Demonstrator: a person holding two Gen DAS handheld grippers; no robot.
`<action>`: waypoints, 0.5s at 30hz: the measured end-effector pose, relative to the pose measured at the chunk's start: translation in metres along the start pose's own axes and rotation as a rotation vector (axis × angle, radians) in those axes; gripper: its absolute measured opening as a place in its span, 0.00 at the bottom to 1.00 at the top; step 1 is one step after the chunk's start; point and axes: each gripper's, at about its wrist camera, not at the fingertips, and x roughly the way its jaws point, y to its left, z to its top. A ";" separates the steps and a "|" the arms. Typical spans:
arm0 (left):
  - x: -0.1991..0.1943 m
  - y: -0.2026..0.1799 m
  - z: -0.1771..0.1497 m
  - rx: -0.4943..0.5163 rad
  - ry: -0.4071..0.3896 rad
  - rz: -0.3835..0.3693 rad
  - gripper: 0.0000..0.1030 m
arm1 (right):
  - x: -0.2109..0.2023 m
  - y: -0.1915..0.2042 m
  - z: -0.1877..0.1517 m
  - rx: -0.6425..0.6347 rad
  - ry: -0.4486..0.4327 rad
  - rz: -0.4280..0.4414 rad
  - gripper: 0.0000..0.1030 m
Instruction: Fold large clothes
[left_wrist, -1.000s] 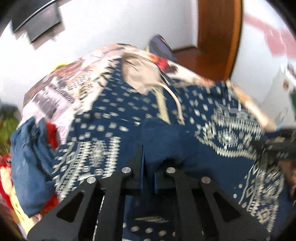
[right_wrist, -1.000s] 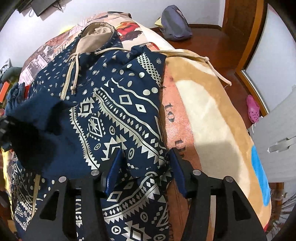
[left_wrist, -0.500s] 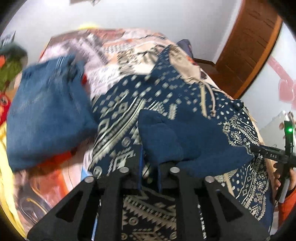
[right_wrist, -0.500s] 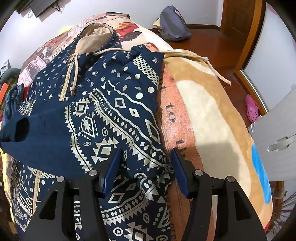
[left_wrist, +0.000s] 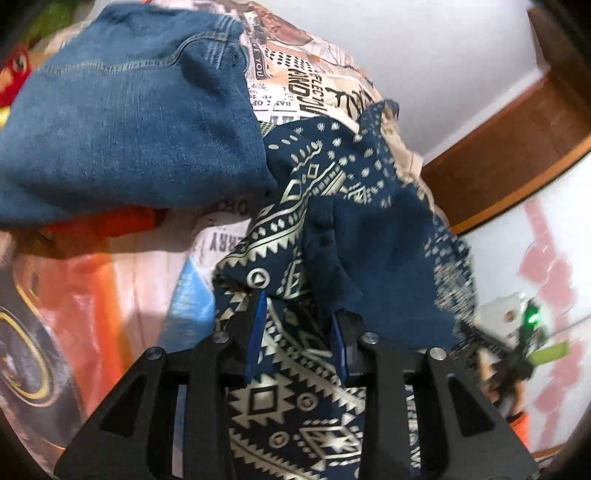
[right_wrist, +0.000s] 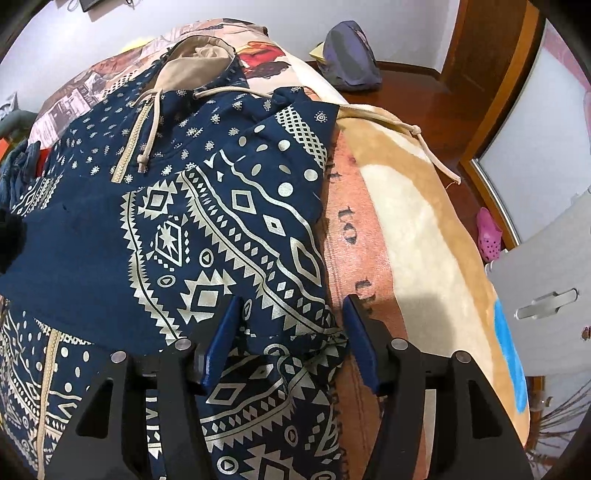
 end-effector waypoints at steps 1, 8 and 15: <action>-0.001 -0.004 -0.001 0.030 -0.004 0.030 0.31 | 0.000 0.001 0.000 0.001 0.001 -0.002 0.53; -0.015 -0.027 -0.013 0.247 -0.083 0.286 0.31 | 0.000 0.002 -0.001 0.008 0.003 -0.009 0.53; -0.033 -0.034 -0.010 0.342 -0.106 0.367 0.33 | -0.002 0.000 0.006 0.017 0.040 0.005 0.53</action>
